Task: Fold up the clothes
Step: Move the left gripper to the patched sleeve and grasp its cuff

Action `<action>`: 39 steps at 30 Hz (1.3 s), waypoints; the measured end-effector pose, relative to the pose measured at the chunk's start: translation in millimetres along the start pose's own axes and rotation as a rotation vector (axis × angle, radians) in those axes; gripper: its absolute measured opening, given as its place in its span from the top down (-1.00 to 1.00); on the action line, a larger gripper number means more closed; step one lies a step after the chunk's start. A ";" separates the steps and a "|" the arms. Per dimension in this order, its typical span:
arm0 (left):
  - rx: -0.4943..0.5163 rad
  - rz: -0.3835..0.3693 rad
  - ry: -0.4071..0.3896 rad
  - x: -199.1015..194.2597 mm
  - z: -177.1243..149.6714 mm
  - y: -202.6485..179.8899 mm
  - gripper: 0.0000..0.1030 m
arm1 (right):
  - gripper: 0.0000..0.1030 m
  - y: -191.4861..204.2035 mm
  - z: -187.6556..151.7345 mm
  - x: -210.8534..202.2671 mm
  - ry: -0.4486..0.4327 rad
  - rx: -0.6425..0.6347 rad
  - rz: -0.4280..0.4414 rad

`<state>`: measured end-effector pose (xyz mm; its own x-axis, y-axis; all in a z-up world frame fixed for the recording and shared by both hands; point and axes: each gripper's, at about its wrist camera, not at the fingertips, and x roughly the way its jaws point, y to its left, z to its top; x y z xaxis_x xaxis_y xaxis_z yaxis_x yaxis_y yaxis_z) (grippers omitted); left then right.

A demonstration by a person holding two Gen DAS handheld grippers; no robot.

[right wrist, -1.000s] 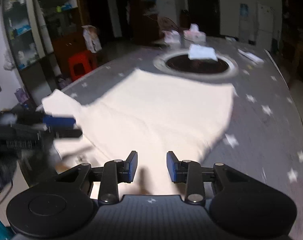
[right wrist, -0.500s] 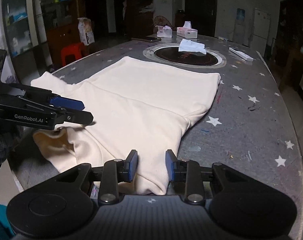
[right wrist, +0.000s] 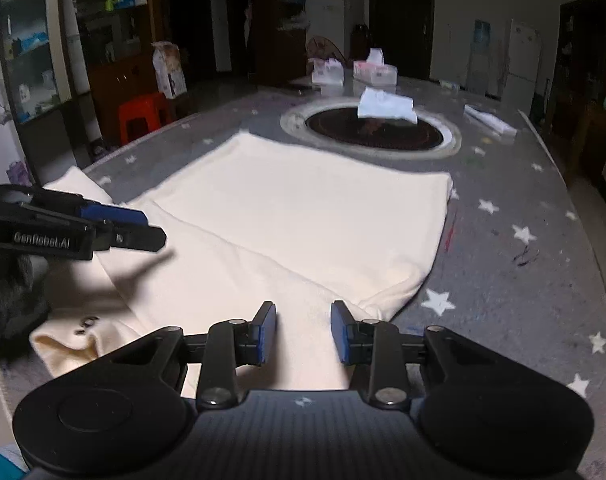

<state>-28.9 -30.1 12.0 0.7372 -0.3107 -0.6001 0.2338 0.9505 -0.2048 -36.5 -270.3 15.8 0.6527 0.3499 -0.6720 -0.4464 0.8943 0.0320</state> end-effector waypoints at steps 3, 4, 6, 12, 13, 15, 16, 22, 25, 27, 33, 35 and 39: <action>-0.018 -0.017 -0.017 -1.4 3.1 1.6 0.07 | 0.38 1.2 -0.3 -0.1 -0.003 0.006 -0.001; -0.018 -0.020 -0.025 -1.8 4.1 0.9 0.07 | 0.37 2.6 0.1 -0.5 -0.005 0.003 0.003; -0.022 -0.012 -0.016 3.1 5.6 1.0 0.06 | 0.29 5.4 0.9 -1.2 -0.008 -0.002 0.011; -0.038 0.009 -0.020 0.3 6.2 6.3 0.05 | 0.17 8.9 0.0 2.8 -0.001 -0.004 0.014; -0.036 0.023 -0.030 -5.7 5.2 8.4 0.05 | 0.11 9.4 0.1 1.5 -0.002 -0.003 0.019; -0.039 0.056 -0.048 -17.0 2.8 15.2 0.05 | 0.09 11.1 0.0 -0.6 -0.004 -0.007 0.025; -0.045 0.081 -0.055 -22.7 1.5 20.1 0.05 | 0.09 12.3 -0.2 -1.5 -0.006 -0.012 0.026; -0.134 0.290 -0.099 -53.7 -7.7 67.9 0.19 | 0.09 20.9 -2.3 -5.1 -0.017 -0.017 0.058; -0.205 0.397 -0.119 -66.3 -12.4 96.4 0.29 | 0.09 24.8 -2.9 -6.4 -0.020 -0.020 0.068; -0.252 0.468 -0.134 -73.1 -15.3 116.1 0.34 | 0.09 26.8 -3.3 -7.5 -0.021 -0.021 0.071; -0.368 0.600 -0.142 -81.8 -22.9 165.4 0.33 | 0.09 30.7 -1.7 -10.9 -0.029 -0.024 0.077; -0.384 0.598 -0.137 -81.4 -25.0 174.0 0.33 | 0.09 31.9 -1.7 -11.0 -0.028 -0.024 0.076; -0.388 0.577 -0.130 -75.9 -24.6 180.9 0.33 | 0.08 33.5 -2.5 -10.6 -0.023 -0.023 0.074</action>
<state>-58.1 165.1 1.4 0.7506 0.2688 -0.6037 -0.4426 0.8828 -0.1572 -59.9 -244.7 22.2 0.6312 0.4218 -0.6510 -0.5082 0.8589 0.0638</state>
